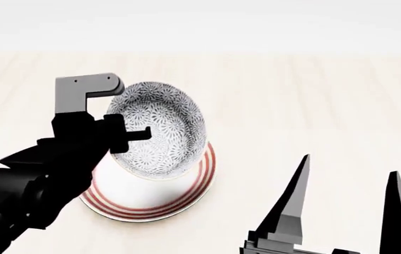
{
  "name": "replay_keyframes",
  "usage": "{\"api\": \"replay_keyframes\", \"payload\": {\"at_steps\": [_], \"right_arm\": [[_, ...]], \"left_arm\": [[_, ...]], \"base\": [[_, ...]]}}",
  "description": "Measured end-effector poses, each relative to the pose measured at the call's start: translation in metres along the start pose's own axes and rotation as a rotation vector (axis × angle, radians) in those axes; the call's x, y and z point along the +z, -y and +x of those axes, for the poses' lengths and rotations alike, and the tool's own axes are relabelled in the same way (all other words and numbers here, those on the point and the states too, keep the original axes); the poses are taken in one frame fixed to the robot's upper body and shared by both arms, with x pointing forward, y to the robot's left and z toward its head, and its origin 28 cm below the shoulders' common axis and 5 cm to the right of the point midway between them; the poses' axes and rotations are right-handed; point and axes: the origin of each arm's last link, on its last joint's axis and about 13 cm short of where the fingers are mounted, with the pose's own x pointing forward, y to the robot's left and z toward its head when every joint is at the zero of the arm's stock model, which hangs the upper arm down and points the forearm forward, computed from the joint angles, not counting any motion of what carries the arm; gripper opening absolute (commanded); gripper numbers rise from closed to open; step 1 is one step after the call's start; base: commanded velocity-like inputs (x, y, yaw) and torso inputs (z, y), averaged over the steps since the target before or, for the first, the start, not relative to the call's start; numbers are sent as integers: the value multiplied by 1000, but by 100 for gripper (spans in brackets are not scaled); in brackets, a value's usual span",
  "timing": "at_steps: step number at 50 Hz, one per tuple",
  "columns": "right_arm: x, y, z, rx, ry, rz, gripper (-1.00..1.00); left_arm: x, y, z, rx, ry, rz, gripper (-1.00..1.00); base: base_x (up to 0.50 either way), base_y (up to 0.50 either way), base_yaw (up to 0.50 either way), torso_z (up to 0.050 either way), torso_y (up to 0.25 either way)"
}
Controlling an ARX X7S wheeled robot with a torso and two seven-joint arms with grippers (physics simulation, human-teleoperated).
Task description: Put the bowl on the plate.
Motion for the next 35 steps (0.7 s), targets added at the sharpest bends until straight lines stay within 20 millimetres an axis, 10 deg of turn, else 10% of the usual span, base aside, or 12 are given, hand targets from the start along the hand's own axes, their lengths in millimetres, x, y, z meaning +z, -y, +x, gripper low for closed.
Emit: {"api": "replay_keyframes", "payload": {"at_steps": [35], "right_arm": [[-1,0,-2,4,-6,3,100]], "left_arm": [[-14,-1,0,2,-66,-36,-100]], "base": [[0,0,0,0,0]]}}
